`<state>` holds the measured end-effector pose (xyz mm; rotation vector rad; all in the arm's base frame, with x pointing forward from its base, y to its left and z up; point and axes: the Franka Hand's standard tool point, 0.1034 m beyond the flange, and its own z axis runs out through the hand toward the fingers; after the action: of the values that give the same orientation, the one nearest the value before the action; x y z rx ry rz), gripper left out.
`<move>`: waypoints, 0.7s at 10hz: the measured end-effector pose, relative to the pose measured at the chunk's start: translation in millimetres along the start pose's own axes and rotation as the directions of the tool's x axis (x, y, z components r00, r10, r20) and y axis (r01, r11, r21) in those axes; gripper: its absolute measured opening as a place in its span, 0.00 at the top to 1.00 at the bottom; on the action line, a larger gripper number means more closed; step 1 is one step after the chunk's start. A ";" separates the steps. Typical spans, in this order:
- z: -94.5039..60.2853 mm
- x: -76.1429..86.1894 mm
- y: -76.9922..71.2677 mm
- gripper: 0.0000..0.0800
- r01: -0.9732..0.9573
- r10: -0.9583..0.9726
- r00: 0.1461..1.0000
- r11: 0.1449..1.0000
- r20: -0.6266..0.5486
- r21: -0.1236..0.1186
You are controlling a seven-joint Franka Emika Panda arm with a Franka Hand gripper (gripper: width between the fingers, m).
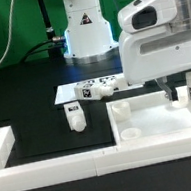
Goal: Assemble one leg
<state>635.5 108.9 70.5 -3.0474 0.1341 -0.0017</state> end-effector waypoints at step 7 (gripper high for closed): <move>1.2 -0.1 -1.9 0.65 -0.484 0.484 0.875 0.875 -0.014 0.002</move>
Offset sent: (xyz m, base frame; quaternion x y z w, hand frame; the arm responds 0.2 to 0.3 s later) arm 0.0000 0.0000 0.0000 0.0000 0.0000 0.1296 0.9916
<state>635.5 110.9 69.5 -2.9220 0.8931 0.0119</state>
